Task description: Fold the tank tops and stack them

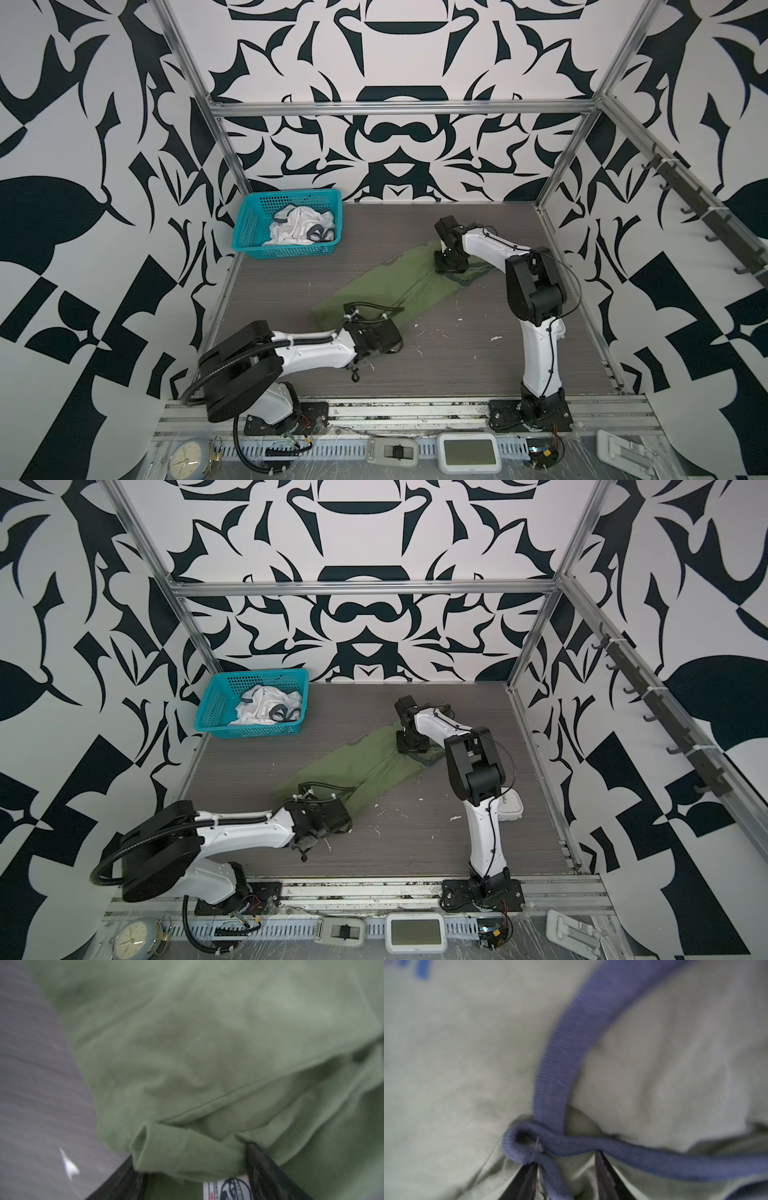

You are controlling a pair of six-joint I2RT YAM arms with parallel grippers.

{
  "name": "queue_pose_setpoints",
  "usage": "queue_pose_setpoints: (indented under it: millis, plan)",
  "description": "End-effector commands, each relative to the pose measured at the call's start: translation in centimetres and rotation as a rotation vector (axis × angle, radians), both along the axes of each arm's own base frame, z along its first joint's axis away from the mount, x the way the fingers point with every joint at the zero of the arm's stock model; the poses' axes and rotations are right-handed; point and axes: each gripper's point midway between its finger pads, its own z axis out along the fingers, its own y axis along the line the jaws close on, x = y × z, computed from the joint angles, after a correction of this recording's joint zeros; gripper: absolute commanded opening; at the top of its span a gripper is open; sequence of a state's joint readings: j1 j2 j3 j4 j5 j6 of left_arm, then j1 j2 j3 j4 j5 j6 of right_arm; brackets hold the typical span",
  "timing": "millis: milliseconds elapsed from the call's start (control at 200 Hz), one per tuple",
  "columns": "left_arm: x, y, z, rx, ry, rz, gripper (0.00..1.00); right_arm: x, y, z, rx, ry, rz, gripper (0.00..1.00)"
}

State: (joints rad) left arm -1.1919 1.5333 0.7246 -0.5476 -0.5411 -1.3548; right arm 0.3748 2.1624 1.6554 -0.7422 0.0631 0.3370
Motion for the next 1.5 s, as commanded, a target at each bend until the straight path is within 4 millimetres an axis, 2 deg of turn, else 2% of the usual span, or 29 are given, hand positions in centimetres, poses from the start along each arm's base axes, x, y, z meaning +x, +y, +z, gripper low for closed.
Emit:
queue_pose_setpoints:
  millis: [0, 140, 220, 275, 325, 350, 475, 555, 645, 740, 845, 945, 1025, 1165, 1290, 1400, 1495]
  plan:
    - [-4.3, -2.2, -0.1, 0.02, 0.148, -0.019, 0.77, 0.8, -1.3, 2.9, -0.094, -0.046, 0.027, 0.53]
    - [-1.5, -1.7, 5.0, 0.015, 0.02, -0.059, 0.78, 0.9, -2.8, 6.9, -0.164, -0.117, 0.013, 0.58]
    - [0.8, -1.2, 6.8, -0.047, -0.007, -0.075, 0.78, 0.0, -2.9, 8.5, -0.136, -0.138, -0.002, 0.59]
    - [2.6, -0.2, 7.5, -0.072, -0.013, -0.058, 0.78, -0.9, -2.7, 9.3, -0.105, -0.147, -0.011, 0.6]
    - [4.1, 0.6, 7.4, -0.097, 0.001, -0.053, 0.78, -2.0, -2.3, 9.5, -0.082, -0.153, -0.019, 0.61]
    - [4.9, 1.2, 7.3, -0.11, 0.009, -0.044, 0.78, -2.7, -1.4, 9.7, -0.032, -0.152, -0.007, 0.61]
    - [8.3, 2.9, 5.6, -0.137, 0.044, -0.03, 0.78, -6.1, 1.5, 8.5, 0.046, -0.147, 0.014, 0.61]
    - [9.5, 3.3, 4.0, -0.149, 0.096, -0.028, 0.76, -7.7, 3.2, 7.0, 0.114, -0.115, 0.023, 0.59]
    - [9.8, 3.5, 2.3, -0.125, 0.134, -0.028, 0.75, -8.2, 3.8, 5.0, 0.146, -0.079, 0.018, 0.58]
    - [9.0, 4.1, 0.5, -0.105, 0.187, -0.016, 0.74, -7.7, 4.0, 3.4, 0.123, -0.055, 0.033, 0.58]
    - [7.0, 5.5, -1.5, -0.071, 0.252, 0.02, 0.74, -6.9, 4.1, 1.3, 0.076, -0.009, 0.045, 0.57]
    - [4.3, 6.8, -3.3, -0.044, 0.313, 0.044, 0.72, -6.1, 4.3, -0.4, 0.045, 0.018, 0.062, 0.57]
    - [1.8, 7.1, -4.2, -0.032, 0.338, 0.046, 0.72, -4.7, 4.8, -1.0, 0.024, 0.012, 0.088, 0.56]
    - [-2.0, 4.6, -4.5, -0.019, 0.343, -0.021, 0.72, -2.1, 5.2, -1.5, -0.034, 0.005, 0.124, 0.56]
    - [-4.8, 1.1, -4.3, -0.035, 0.329, -0.084, 0.72, 0.1, 6.1, -0.5, -0.032, -0.038, 0.152, 0.57]
    - [-5.7, -1.7, -3.2, -0.038, 0.287, -0.138, 0.72, 1.5, 5.8, 1.7, -0.061, -0.07, 0.15, 0.59]
    - [-4.9, -2.4, -1.5, -0.032, 0.235, -0.138, 0.72, 1.2, 5.3, 4.0, -0.065, -0.1, 0.148, 0.6]
